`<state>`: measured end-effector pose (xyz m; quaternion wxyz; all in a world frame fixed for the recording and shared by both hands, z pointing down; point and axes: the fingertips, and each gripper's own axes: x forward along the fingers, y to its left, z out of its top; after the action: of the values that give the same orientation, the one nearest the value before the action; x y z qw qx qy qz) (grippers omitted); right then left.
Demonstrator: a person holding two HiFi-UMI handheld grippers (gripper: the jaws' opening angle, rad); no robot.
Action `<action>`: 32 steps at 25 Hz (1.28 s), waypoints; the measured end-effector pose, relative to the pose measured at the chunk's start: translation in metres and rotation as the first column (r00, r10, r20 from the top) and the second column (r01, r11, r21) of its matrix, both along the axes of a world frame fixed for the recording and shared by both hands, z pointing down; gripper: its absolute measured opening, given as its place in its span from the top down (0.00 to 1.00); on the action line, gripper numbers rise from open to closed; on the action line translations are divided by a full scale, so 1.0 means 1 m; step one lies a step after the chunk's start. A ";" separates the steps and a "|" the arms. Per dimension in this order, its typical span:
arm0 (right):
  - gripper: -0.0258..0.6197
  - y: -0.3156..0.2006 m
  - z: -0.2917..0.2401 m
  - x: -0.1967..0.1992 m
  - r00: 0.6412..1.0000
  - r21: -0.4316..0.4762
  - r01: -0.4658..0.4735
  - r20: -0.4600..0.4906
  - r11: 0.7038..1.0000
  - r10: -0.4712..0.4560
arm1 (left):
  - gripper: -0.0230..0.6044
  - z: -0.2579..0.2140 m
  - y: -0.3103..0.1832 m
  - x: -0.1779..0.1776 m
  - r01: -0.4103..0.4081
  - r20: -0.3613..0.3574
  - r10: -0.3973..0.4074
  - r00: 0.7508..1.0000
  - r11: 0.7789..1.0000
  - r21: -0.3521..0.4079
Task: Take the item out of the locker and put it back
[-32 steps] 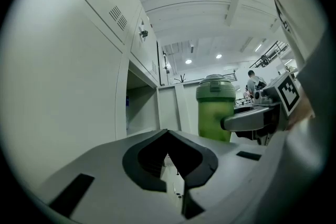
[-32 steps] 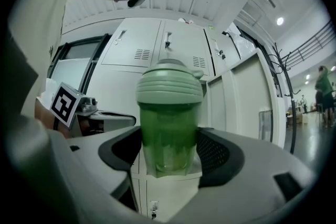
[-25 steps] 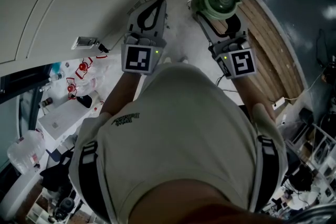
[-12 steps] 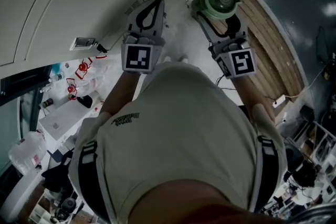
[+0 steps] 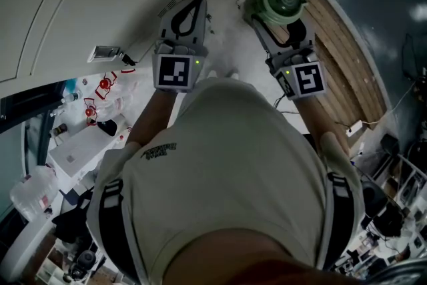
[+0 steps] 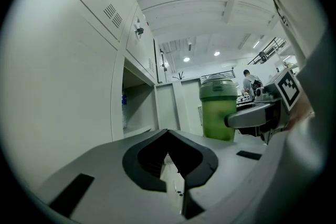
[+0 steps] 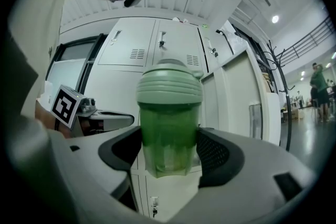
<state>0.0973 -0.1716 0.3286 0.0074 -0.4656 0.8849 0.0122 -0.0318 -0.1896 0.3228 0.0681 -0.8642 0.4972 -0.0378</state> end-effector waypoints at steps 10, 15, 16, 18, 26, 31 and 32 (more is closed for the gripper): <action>0.44 -0.010 -0.006 -0.003 1.000 0.004 0.014 0.007 1.000 -0.014 | 0.94 -0.007 -0.004 -0.004 0.013 -0.004 -0.013 1.000 1.000 0.012; 0.44 -0.024 -0.012 -0.008 0.999 0.009 0.032 -0.001 0.999 -0.032 | 0.94 -0.013 -0.009 -0.002 0.007 0.011 -0.007 1.000 1.000 0.026; 0.44 -0.027 -0.013 -0.010 0.999 0.008 0.036 -0.003 0.999 -0.036 | 0.94 -0.013 -0.011 -0.002 0.009 0.016 -0.009 1.000 1.000 0.026; 0.44 -0.036 -0.017 -0.012 0.999 0.014 0.042 -0.007 0.999 -0.042 | 0.94 -0.014 -0.016 -0.004 0.016 0.022 -0.016 1.000 1.000 0.025; 0.44 -0.076 -0.023 -0.029 0.998 0.043 0.068 -0.021 0.997 -0.067 | 0.94 -0.022 -0.043 -0.003 0.018 0.055 -0.021 0.998 0.998 0.055; 0.44 -0.103 -0.019 -0.044 0.996 0.054 0.082 -0.039 0.995 -0.080 | 0.94 -0.021 -0.057 -0.002 0.023 0.030 -0.024 0.999 0.999 0.048; 0.44 -0.108 -0.016 -0.047 0.996 0.050 0.083 -0.040 0.995 -0.081 | 0.94 -0.019 -0.060 -0.001 0.025 0.028 -0.026 0.999 0.999 0.044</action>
<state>0.0500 -0.2795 0.3124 0.0030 -0.4283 0.9026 0.0436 -0.0330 -0.2494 0.3039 0.0934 -0.8555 0.5077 -0.0403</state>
